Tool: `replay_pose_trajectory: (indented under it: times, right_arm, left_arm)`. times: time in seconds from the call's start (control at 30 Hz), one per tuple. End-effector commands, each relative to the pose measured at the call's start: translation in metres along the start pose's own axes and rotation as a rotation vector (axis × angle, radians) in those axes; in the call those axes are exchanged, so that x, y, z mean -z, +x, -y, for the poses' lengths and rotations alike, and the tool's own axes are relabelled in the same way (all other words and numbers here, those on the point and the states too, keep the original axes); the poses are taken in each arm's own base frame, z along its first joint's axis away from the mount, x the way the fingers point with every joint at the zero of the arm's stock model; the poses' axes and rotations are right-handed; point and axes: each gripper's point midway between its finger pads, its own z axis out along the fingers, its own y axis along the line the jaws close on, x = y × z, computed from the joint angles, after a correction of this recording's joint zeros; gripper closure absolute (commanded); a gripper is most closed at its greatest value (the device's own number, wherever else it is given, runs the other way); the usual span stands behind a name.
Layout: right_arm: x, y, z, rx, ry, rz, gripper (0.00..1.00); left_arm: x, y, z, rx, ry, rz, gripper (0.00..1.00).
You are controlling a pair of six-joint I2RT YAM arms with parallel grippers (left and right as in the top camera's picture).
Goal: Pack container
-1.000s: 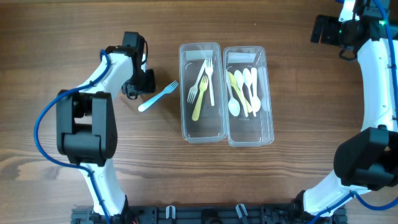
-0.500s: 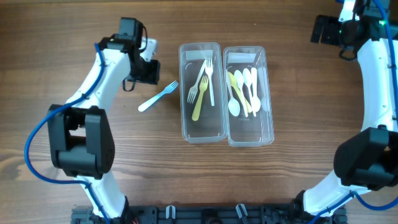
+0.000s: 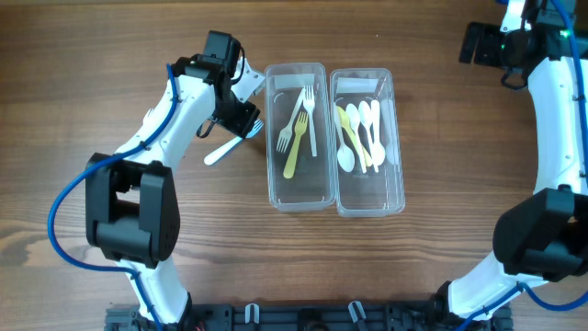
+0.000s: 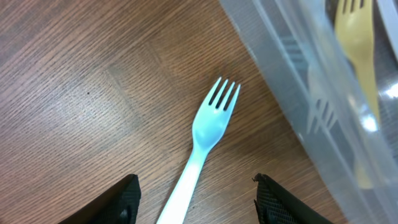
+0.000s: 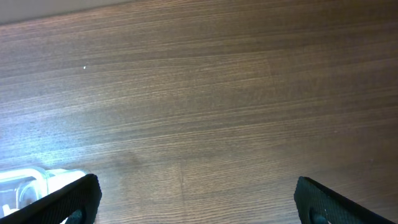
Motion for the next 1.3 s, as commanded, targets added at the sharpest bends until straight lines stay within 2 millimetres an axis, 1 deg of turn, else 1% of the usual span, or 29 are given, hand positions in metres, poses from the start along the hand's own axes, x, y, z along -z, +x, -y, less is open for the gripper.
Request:
replay_pose_trajectory:
  times: [0.0,0.17,0.27,0.43,0.67,0.8,0.83,0.87,0.9,0.93,0.97,1.03,1.13,1.2,1.27]
  right_arm:
    - [0.008,-0.007,0.0,0.015,0.005,0.025,0.0]
    - [0.008,-0.007,0.0,0.015,0.005,0.025,0.0]
    - [0.008,-0.007,0.0,0.015,0.005,0.025,0.0]
    - [0.008,-0.007,0.0,0.015,0.005,0.025,0.0]
    - [0.008,-0.007,0.0,0.015,0.005,0.025,0.0]
    - [0.008,-0.007,0.0,0.015,0.005,0.025,0.0]
    - [0.008,-0.007,0.0,0.015,0.005,0.025,0.0]
    - [0.008,-0.007,0.0,0.015,0.005,0.025,0.0]
    - [0.008,-0.007,0.0,0.015,0.005,0.025,0.0]
    - [0.008,-0.007,0.0,0.015,0.005,0.025,0.0]
    - [0.008,-0.007,0.0,0.015,0.005,0.025,0.0]
    - [0.008,-0.007,0.0,0.015,0.005,0.025,0.0]
    - [0.008,-0.007,0.0,0.014,0.005,0.025,0.0]
    - [0.008,-0.007,0.0,0.015,0.005,0.025,0.0]
    - [0.008,-0.007,0.0,0.015,0.005,0.025,0.0]
  left_arm:
    - [-0.016,0.018,-0.001,-0.035,-0.007,-0.055,0.38]
    - [-0.036,0.034,0.002,-0.087,0.008,-0.094,0.34]
    - [-0.045,0.041,0.0,-0.111,0.015,-0.109,0.32]
    - [-0.055,0.042,-0.004,-0.109,0.016,-0.114,0.34]
    - [-0.076,0.055,-0.001,-0.107,0.041,-0.175,0.36]
    - [-0.081,0.058,-0.001,-0.106,0.046,-0.188,0.36]
    - [-0.081,0.058,-0.001,-0.107,0.047,-0.188,0.39]
    - [-0.081,0.058,-0.001,-0.107,0.047,-0.188,0.47]
    - [-0.081,0.058,-0.001,-0.106,0.046,-0.188,0.62]
    - [-0.081,0.058,-0.001,-0.106,0.046,-0.188,0.71]
    - [-0.081,0.058,-0.001,-0.106,0.046,-0.188,0.76]
    - [-0.081,0.058,-0.001,-0.106,0.046,-0.188,0.8]
    - [-0.081,0.058,-0.001,-0.106,0.046,-0.189,0.82]
    - [-0.081,0.058,-0.001,-0.099,0.042,-0.189,0.88]
    - [-0.081,0.059,-0.008,-0.075,0.005,-0.198,0.93]
